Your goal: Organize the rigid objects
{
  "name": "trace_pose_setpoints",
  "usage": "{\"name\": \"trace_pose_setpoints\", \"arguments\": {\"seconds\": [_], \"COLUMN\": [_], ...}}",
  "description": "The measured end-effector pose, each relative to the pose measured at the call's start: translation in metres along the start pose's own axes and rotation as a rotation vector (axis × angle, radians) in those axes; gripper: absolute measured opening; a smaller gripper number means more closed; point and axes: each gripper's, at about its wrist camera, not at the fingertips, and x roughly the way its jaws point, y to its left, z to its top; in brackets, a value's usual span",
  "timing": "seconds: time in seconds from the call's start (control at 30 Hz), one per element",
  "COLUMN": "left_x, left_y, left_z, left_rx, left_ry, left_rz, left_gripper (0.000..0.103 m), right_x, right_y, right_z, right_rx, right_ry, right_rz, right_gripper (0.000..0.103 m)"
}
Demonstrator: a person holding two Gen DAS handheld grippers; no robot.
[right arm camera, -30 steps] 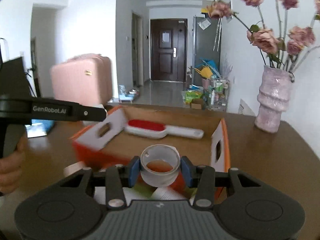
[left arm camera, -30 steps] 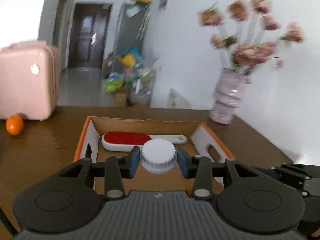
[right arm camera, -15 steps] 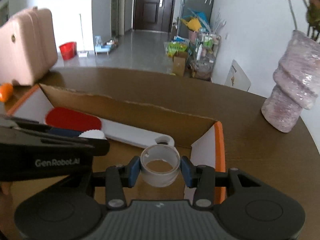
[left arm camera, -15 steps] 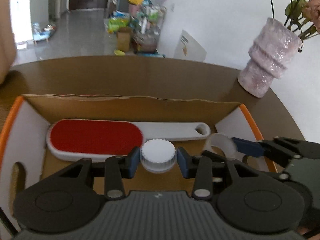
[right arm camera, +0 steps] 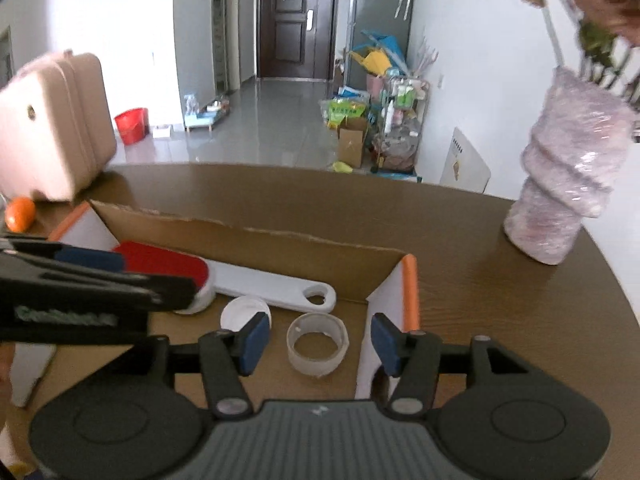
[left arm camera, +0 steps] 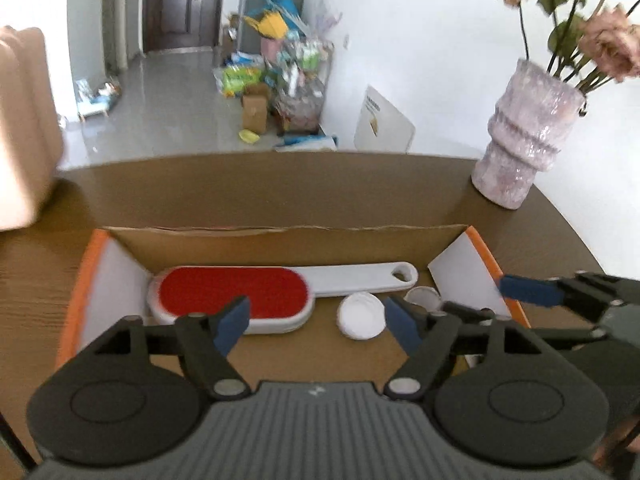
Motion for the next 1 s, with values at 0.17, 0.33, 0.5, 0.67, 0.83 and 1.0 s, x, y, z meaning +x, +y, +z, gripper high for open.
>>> {"name": "trace_pose_setpoints", "arguments": {"seconds": [0.17,0.33,0.5,0.67,0.83,1.0], "left_x": [-0.070,-0.145,-0.205,-0.242,-0.262,-0.280], "left_y": [0.008,0.014,0.017,0.017,0.016,0.025], "left_z": [-0.019,-0.049,-0.091,-0.127,-0.156,-0.191], "left_rx": [0.018,0.038,0.070,0.069,0.051,0.030], "left_ry": [-0.102,-0.247,-0.417,-0.490,-0.541,-0.555], "left_rz": [0.045,0.075,0.068,0.078,0.108,0.146], "left_gripper": [0.082,0.091,0.101,0.103,0.103,0.103], "right_x": [-0.067,-0.141,-0.198,-0.234,-0.260,-0.279], "right_y": [0.002,0.013,0.035,0.055,0.063,0.069], "right_z": [-0.009,-0.032,-0.067,-0.105,-0.132,-0.167], "right_rx": [0.020,0.035,0.023,0.006,0.062,0.094], "right_ry": [-0.070,-0.190,-0.347,-0.444,-0.525,-0.551], "right_rz": [-0.004,-0.010,-0.024,-0.025,-0.018,-0.015], "right_gripper": [0.061,0.067,0.083,0.085,0.089,0.090]}}
